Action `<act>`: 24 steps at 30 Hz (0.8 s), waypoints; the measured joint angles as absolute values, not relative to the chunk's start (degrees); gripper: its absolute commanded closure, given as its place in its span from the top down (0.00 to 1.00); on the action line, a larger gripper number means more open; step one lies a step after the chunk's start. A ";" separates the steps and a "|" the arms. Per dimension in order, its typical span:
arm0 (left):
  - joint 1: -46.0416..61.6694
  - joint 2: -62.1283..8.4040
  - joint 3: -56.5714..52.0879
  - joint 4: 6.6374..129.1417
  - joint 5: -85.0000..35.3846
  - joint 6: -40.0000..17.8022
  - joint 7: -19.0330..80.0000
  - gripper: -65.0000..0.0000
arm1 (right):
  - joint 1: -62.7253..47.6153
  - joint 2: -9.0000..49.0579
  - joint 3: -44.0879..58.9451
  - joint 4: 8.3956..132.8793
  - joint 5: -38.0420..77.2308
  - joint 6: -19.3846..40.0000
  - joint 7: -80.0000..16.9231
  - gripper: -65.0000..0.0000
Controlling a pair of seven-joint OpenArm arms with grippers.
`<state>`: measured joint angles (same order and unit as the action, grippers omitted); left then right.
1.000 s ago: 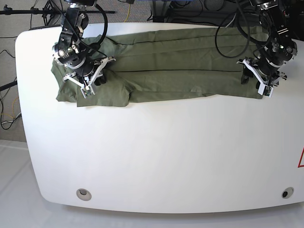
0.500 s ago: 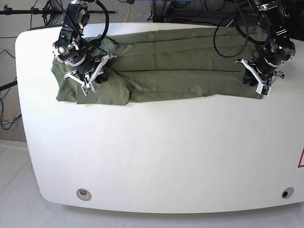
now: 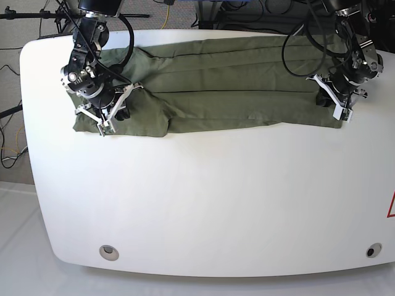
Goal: Fold the T-shirt properly
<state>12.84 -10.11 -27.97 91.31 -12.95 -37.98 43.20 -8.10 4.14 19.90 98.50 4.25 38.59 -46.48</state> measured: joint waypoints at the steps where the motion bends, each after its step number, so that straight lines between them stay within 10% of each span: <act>1: 12.84 -10.04 -27.86 91.74 -12.47 -38.00 43.64 0.07 | -8.03 4.23 19.79 97.86 4.29 38.61 -46.46 0.10; 8: 12.73 -10.00 -27.57 93.86 -12.25 -38.02 44.12 0.06 | -8.01 4.29 19.53 96.20 3.77 38.61 -46.44 0.10; 18: 13.52 -9.98 -27.88 93.82 -11.99 -38.02 44.38 0.48 | -7.51 4.47 19.66 94.30 4.29 38.41 -45.63 0.10; 24: 12.78 -9.76 -28.01 93.56 -11.40 -38.02 42.30 0.00 | -7.79 3.97 19.51 95.66 3.99 38.48 -47.22 0.10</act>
<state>12.78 -9.76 -28.01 93.56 -11.40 -38.02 42.30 -7.79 3.97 19.51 95.66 3.99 38.48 -47.22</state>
